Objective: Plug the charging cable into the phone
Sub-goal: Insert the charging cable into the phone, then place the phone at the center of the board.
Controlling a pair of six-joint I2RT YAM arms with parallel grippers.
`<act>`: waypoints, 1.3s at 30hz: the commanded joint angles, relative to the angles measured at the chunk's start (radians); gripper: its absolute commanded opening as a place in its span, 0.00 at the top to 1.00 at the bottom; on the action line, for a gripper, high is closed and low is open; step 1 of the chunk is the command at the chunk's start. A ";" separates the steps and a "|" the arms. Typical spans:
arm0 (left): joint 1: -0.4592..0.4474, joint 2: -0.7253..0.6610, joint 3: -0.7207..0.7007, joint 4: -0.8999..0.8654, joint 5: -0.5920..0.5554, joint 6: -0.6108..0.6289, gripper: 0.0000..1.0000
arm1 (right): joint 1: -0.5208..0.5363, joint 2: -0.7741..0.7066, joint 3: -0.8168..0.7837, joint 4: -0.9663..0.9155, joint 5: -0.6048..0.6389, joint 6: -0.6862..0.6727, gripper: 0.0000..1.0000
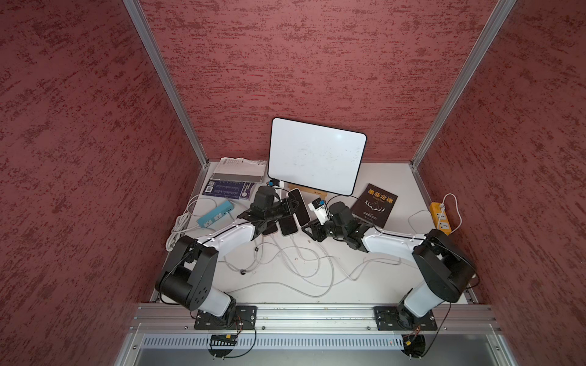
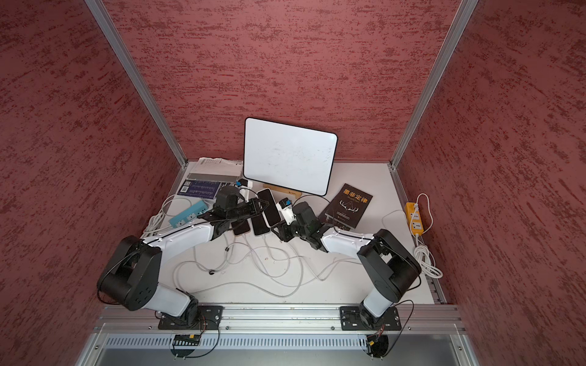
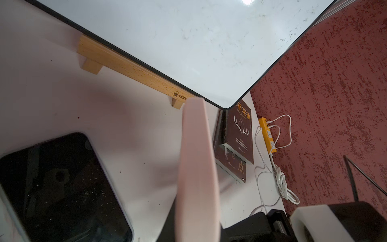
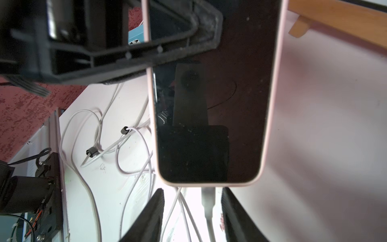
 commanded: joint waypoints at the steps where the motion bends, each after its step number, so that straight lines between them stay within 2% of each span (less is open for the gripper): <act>1: 0.000 0.019 0.021 0.016 0.006 0.005 1.00 | 0.005 -0.089 -0.010 -0.068 0.002 -0.016 0.43; 6: 0.003 0.095 0.072 -0.029 -0.005 -0.020 1.00 | 0.003 -0.233 -0.048 -0.159 0.136 0.028 0.26; 15: -0.012 0.372 0.278 -0.122 0.074 -0.156 1.00 | -0.004 -0.305 -0.107 -0.145 0.214 0.075 0.25; 20: -0.014 0.443 0.387 -0.239 0.071 -0.186 1.00 | -0.005 -0.348 -0.109 -0.167 0.216 0.083 0.24; 22: -0.017 0.467 0.440 -0.317 0.067 -0.184 0.95 | -0.005 -0.359 -0.114 -0.175 0.229 0.085 0.24; 24: -0.021 0.490 0.499 -0.422 0.054 -0.175 0.87 | -0.005 -0.370 -0.110 -0.193 0.238 0.092 0.24; 26: -0.025 0.508 0.539 -0.498 0.061 -0.164 0.70 | -0.005 -0.382 -0.109 -0.201 0.238 0.096 0.24; 28: -0.027 0.509 0.547 -0.533 0.062 -0.156 0.53 | -0.005 -0.397 -0.114 -0.198 0.235 0.098 0.24; 30: -0.030 0.497 0.541 -0.561 0.051 -0.149 0.39 | -0.005 -0.405 -0.118 -0.197 0.236 0.099 0.24; 33: -0.029 0.472 0.526 -0.595 0.024 -0.144 0.23 | -0.006 -0.409 -0.115 -0.202 0.236 0.103 0.23; 34: -0.029 0.463 0.523 -0.608 0.018 -0.143 0.09 | -0.005 -0.412 -0.113 -0.208 0.236 0.106 0.24; 37: -0.030 0.423 0.513 -0.656 -0.012 -0.130 0.01 | -0.005 -0.434 -0.100 -0.243 0.249 0.107 0.23; 39: -0.032 0.379 0.499 -0.706 -0.072 -0.114 0.00 | -0.005 -0.457 -0.096 -0.270 0.283 0.112 0.20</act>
